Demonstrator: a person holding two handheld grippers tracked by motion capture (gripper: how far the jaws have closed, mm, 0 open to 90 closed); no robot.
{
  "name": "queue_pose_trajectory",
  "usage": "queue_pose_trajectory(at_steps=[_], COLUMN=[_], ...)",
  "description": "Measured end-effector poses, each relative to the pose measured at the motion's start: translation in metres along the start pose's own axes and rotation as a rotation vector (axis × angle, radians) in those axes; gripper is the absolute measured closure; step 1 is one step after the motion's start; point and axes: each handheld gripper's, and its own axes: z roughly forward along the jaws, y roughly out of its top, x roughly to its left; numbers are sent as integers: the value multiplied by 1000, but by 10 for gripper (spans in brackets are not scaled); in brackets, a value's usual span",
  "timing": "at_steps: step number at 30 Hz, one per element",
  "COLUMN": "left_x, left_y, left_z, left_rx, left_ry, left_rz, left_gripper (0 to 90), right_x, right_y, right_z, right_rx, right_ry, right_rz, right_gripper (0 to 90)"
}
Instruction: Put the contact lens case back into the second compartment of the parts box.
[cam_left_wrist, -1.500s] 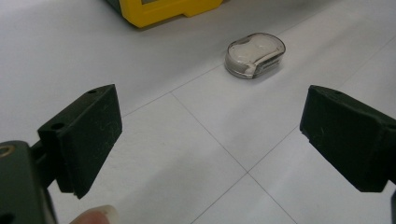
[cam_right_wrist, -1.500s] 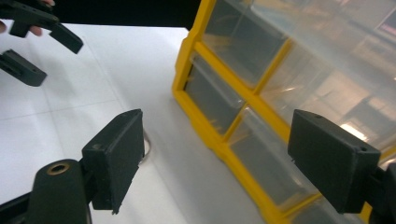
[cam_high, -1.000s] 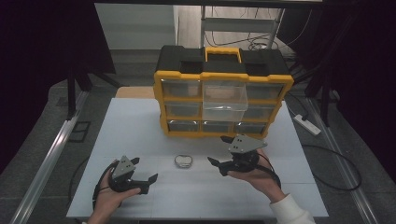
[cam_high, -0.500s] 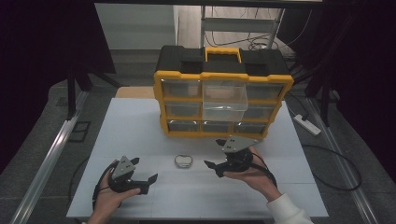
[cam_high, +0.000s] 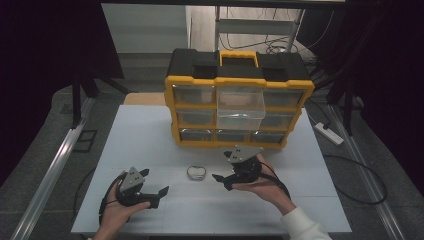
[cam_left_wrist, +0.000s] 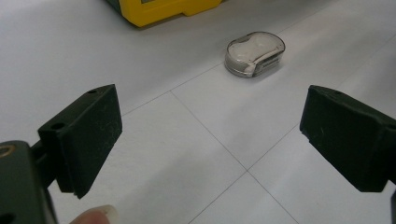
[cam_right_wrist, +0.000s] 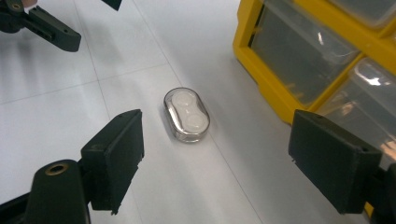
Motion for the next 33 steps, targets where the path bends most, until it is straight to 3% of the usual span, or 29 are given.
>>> queue_pose_trajectory(at_steps=[23,33], left_x=[-1,-2], left_y=[0,1], left_z=[1,0], left_rx=[-1,-6], left_ry=[-7,-7], left_rz=[-2,-6], left_gripper=[66,65], right_x=[2,1], right_y=[6,19], right_z=[47,64], right_rx=[114,125], right_ry=[63,105], right_rz=[-30,-50], right_gripper=[177,172])
